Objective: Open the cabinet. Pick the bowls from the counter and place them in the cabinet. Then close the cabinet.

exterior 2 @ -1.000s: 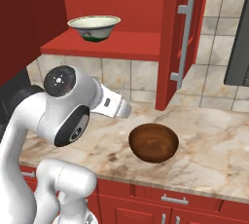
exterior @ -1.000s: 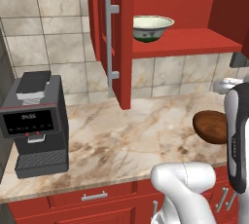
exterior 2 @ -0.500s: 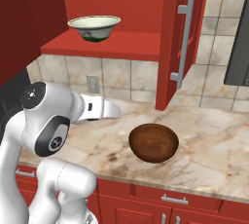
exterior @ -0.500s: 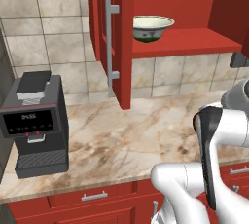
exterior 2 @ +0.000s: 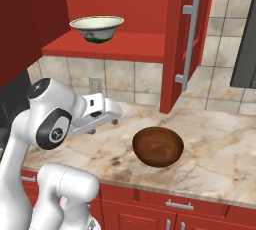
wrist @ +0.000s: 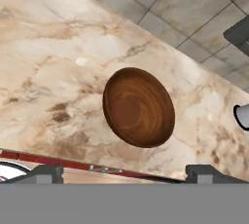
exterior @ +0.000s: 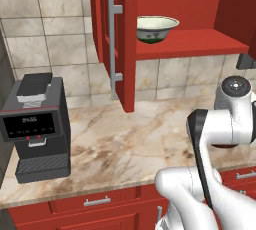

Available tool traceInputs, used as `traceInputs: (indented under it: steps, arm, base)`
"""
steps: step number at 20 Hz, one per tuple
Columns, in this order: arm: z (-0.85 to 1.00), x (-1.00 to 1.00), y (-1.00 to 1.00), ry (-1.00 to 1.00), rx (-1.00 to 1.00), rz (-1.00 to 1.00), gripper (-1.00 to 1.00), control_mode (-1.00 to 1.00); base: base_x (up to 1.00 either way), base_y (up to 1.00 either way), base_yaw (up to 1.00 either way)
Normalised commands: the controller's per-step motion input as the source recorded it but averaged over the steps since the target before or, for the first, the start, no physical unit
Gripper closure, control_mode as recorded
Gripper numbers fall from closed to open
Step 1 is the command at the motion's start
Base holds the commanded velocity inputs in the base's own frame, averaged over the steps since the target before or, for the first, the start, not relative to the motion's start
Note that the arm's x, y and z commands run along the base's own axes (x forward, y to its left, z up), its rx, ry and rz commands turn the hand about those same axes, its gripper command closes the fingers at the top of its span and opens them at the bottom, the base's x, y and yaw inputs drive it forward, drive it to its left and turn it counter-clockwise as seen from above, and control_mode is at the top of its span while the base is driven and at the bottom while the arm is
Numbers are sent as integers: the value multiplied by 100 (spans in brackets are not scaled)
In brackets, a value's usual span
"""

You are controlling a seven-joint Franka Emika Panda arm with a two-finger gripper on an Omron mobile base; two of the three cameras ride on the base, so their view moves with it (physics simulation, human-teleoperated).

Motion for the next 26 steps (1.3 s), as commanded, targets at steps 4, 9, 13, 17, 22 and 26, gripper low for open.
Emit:
traceInputs:
  steps: [4,9,13,17,22,26]
  arm:
    - [-45,23,0,14,5,8,-100,-100]
    - [-47,44,-3,2,17,4,-100,-100]
    - [-42,56,-15,0,9,1,-100,-100]
    - [-37,61,-11,0,5,0,-100,-100]
    - [-45,59,-12,0,0,0,-100,-100]
    - [-47,50,-22,0,0,0,-100,-100]
  base:
    - [0,0,0]
    - [0,0,0]
    - [0,0,0]
    - [0,0,0]
    - [0,0,0]
    - [0,0,0]
